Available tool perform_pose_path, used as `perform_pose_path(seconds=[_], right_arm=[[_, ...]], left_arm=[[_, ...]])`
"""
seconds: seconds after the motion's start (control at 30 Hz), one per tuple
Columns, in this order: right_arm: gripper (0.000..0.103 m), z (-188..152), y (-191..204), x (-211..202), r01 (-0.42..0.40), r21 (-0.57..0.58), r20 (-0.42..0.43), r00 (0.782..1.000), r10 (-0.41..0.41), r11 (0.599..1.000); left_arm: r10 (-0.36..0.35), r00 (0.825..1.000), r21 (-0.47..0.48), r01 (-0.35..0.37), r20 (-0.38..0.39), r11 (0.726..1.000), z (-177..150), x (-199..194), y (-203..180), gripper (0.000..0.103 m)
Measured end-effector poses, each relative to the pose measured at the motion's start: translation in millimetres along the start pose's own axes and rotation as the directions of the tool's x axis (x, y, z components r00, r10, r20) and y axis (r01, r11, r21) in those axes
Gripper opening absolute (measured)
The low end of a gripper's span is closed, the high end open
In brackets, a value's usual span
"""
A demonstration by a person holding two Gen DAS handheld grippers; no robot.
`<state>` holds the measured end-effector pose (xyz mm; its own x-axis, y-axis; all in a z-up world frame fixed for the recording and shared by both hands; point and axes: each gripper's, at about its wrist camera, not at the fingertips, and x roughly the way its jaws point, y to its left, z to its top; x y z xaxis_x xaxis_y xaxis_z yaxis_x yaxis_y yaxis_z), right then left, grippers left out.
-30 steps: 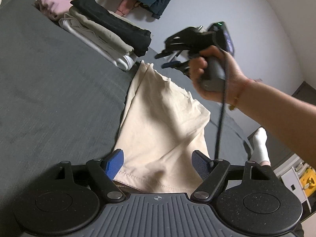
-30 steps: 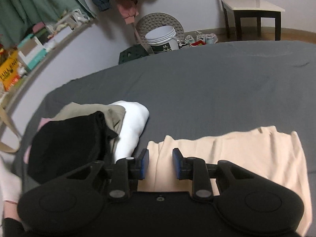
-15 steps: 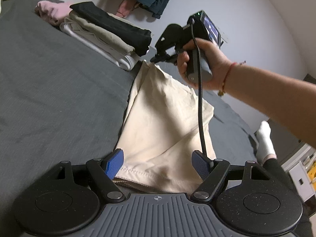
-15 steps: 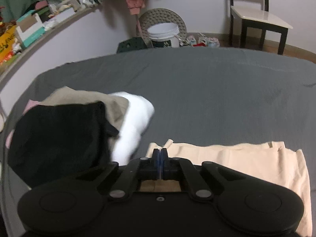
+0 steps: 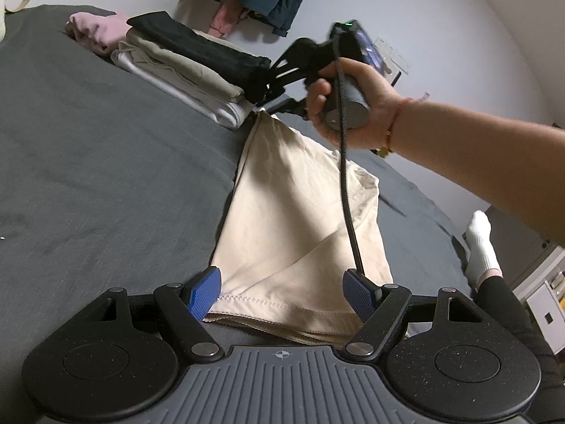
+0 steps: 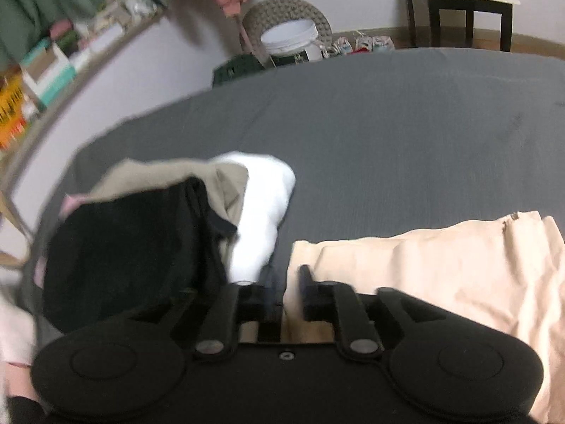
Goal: Fold clothes
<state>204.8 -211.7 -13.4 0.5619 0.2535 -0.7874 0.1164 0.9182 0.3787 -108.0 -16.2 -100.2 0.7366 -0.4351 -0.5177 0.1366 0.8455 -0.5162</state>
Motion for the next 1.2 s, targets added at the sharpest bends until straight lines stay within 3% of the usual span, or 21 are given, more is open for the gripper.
perform_pose_path(seconds=[0.1, 0.23, 0.4, 0.6, 0.73, 1.0, 1.2], right_arm=[[0.037, -2.9, -16.0, -30.6, -0.057, 0.008, 0.019, 0.998, 0.057, 0.998], [0.039, -25.0, -38.8, -75.7, -0.137, -0.031, 0.002, 0.991, 0.137, 0.99], [0.05, -67.8, -73.4, -122.8, -0.214, -0.016, -0.004, 0.977, 0.214, 0.977], [0.056, -124.3, -111.0, -170.0, -0.191, -0.046, -0.017, 0.981, 0.191, 0.98], [0.062, -159.6, -125.6, -196.7, -0.21, -0.072, -0.044, 0.977, 0.208, 0.975], [0.064, -190.2, -142.2, -202.2, -0.304, -0.02, -0.065, 0.951, 0.303, 0.952], [0.065, -199.1, -172.8, -180.6, -0.317, 0.148, -0.114, 0.935, 0.335, 0.937]], left_arm=[[0.005, 1.0, 0.01, -0.005, 0.014, 1.0, 0.1, -1.7, -0.8, 0.077], [0.013, 1.0, 0.007, -0.014, 0.025, 1.0, 2.6, -3.2, -1.9, 0.077], [0.037, 0.997, 0.019, -0.039, 0.066, 0.999, 6.4, -9.1, -0.8, 0.077], [-0.031, 0.99, 0.05, 0.025, 0.139, 0.998, 15.5, -15.2, -6.5, 0.077], [-0.089, 0.988, 0.096, 0.077, 0.127, 0.992, 16.6, -11.8, -15.3, 0.077], [-0.061, 0.998, 0.118, 0.057, 0.028, 0.991, 5.1, -1.2, -17.7, 0.077], [-0.04, 0.999, 0.047, 0.042, -0.027, 0.998, -0.5, 4.5, -6.9, 0.076]])
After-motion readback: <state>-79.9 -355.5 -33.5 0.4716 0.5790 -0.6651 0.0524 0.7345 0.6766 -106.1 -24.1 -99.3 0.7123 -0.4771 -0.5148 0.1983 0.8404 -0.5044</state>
